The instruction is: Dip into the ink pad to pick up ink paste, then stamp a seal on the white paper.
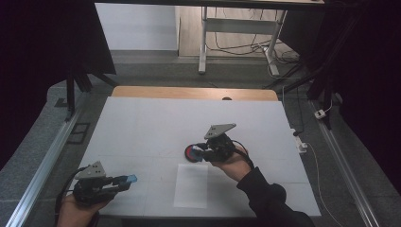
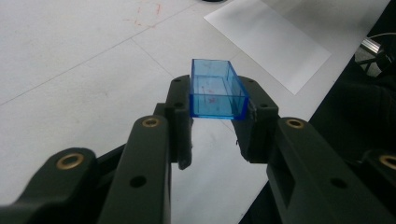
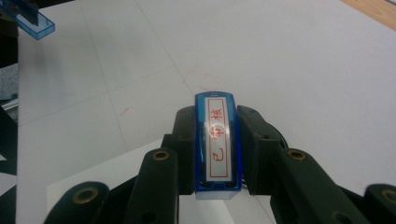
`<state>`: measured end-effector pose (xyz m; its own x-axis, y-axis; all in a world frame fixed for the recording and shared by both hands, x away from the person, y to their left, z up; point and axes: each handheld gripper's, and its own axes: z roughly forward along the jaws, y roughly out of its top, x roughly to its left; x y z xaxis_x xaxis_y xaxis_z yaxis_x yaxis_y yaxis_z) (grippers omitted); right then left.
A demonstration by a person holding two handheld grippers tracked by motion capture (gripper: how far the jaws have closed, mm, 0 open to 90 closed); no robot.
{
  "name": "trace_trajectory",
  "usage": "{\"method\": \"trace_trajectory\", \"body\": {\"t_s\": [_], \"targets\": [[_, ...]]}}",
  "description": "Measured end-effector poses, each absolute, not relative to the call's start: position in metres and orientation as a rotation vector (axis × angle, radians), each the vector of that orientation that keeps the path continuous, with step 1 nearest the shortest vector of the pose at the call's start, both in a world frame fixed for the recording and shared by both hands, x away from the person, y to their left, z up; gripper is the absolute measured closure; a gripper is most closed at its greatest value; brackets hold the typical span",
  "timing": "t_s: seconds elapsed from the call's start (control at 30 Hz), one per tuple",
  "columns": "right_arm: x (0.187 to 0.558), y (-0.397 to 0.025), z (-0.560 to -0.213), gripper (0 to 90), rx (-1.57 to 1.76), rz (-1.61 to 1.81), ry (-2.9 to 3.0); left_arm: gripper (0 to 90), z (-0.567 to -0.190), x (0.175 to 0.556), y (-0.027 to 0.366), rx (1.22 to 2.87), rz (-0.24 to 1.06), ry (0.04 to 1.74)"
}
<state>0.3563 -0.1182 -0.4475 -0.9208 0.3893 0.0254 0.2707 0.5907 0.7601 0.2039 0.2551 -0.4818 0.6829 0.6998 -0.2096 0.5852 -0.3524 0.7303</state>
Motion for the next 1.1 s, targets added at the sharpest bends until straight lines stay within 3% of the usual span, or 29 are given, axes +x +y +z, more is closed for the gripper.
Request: {"method": "trace_trajectory", "body": {"t_s": [1.1], "targets": [[0.314,-0.135,-0.445,70.1,0.541,1.306,2.704,68.4,-0.482,0.204,0.255,2.063,0.176,0.984]]}}
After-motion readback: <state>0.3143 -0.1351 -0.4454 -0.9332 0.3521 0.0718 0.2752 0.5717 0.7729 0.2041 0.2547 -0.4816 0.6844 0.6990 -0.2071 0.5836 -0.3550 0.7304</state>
